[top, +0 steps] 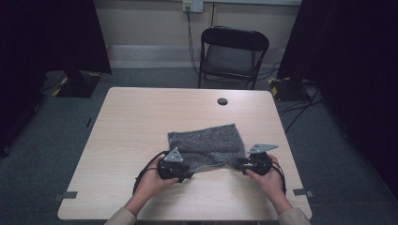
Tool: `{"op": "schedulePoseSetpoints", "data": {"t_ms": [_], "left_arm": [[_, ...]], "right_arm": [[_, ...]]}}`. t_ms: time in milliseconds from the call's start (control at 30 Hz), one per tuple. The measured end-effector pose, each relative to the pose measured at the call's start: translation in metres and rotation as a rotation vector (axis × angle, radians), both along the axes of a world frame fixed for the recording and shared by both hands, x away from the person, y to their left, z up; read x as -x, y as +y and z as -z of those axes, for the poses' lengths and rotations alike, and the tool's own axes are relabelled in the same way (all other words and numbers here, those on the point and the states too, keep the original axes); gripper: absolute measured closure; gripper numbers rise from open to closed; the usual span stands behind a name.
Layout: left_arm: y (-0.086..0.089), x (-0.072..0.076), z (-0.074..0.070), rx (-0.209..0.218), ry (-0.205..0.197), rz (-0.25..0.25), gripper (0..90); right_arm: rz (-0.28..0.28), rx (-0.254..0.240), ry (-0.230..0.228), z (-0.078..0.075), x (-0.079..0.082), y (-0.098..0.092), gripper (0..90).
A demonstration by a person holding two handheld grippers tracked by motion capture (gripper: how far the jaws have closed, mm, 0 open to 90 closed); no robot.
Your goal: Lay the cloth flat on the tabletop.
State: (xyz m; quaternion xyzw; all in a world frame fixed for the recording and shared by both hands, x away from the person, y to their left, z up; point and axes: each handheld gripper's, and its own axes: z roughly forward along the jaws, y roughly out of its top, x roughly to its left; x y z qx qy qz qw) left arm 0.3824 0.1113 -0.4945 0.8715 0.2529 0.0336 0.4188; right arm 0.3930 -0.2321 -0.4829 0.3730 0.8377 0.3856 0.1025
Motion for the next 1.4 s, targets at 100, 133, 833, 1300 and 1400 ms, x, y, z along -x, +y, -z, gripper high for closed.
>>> {"op": "schedulePoseSetpoints", "data": {"t_ms": [100,133,833,1300,1400], "left_arm": [[0.002,-0.003,0.001,0.005,0.002,-0.004,79.6],[0.003,-0.005,0.002,0.013,0.010,-0.014,82.3],[0.043,0.017,-0.047,0.145,0.032,-0.002,88.9],[0.043,-0.001,-0.038,0.099,-0.093,-0.128,43.8],[0.037,-0.006,-0.026,0.080,-0.100,-0.133,41.0]], "right_arm": [[0.003,0.037,-0.012,0.006,-0.005,0.002,62.3],[0.003,0.038,-0.021,0.007,-0.005,0.002,62.7],[0.066,-0.093,-0.026,-0.046,-0.006,-0.022,81.5],[0.098,-0.047,-0.075,-0.031,-0.007,-0.019,57.2],[0.064,-0.027,-0.048,-0.024,-0.006,-0.014,55.3]]}}
